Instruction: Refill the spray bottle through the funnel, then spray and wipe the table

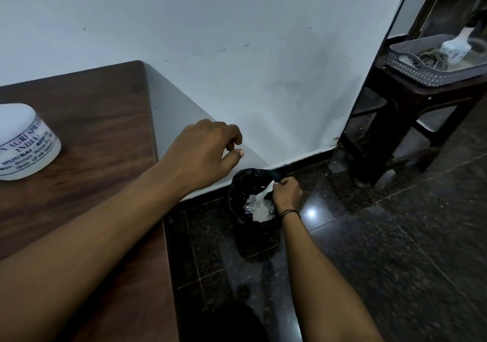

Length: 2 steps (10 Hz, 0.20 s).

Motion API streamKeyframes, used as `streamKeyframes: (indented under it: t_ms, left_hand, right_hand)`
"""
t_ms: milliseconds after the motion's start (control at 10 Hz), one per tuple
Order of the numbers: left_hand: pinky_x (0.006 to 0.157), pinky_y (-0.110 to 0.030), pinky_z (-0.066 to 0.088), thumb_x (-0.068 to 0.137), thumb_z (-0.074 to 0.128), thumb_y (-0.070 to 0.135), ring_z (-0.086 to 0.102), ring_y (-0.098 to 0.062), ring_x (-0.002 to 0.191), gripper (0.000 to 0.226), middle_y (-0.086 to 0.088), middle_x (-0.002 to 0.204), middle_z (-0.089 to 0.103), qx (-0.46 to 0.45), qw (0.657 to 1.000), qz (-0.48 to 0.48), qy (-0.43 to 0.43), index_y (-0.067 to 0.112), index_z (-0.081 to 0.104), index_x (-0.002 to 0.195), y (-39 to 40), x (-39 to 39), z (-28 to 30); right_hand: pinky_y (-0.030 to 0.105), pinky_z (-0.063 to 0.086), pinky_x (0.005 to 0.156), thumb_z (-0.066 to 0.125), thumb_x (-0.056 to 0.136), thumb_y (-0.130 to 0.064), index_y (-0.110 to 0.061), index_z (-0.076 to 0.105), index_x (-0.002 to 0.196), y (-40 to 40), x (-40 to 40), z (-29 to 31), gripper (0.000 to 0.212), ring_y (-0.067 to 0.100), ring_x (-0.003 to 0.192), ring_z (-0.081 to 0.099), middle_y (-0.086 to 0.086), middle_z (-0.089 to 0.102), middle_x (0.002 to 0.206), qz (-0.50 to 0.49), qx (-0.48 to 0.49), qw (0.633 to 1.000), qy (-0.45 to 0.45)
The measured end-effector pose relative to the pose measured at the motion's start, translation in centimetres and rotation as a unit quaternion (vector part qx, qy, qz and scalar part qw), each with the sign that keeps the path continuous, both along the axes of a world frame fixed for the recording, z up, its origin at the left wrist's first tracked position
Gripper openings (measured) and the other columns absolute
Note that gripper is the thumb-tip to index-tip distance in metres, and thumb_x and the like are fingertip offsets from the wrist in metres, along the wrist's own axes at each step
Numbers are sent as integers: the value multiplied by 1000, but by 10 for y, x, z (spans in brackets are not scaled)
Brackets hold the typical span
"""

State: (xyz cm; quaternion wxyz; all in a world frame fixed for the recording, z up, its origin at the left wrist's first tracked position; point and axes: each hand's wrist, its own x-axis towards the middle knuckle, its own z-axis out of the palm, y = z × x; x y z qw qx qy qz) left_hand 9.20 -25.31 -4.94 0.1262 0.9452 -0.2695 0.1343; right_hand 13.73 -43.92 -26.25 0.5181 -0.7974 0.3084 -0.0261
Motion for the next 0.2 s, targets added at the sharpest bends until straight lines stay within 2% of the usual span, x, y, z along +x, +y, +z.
streamKeyframes:
  t_ms: [100, 200]
  left_hand:
    - [78, -37, 47, 93, 59, 36, 61, -20, 88, 23, 9, 91, 70, -1, 1000, -6, -5, 19, 66, 107, 0, 2, 1]
    - [79, -39, 48, 93, 59, 36, 61, -20, 88, 24, 8, 91, 70, 6, 1000, -1, 5, 19, 66, 107, -1, 5, 0]
  right_hand:
    - [29, 41, 76, 59, 90, -12, -4, 66, 96, -9, 2, -15, 12, 35, 97, 60, 19, 67, 106, 4, -3, 1000, 3]
    - [32, 47, 80, 59, 89, -10, -5, 68, 91, -13, -5, -20, 10, 36, 99, 63, 17, 70, 101, -3, -16, 1000, -15]
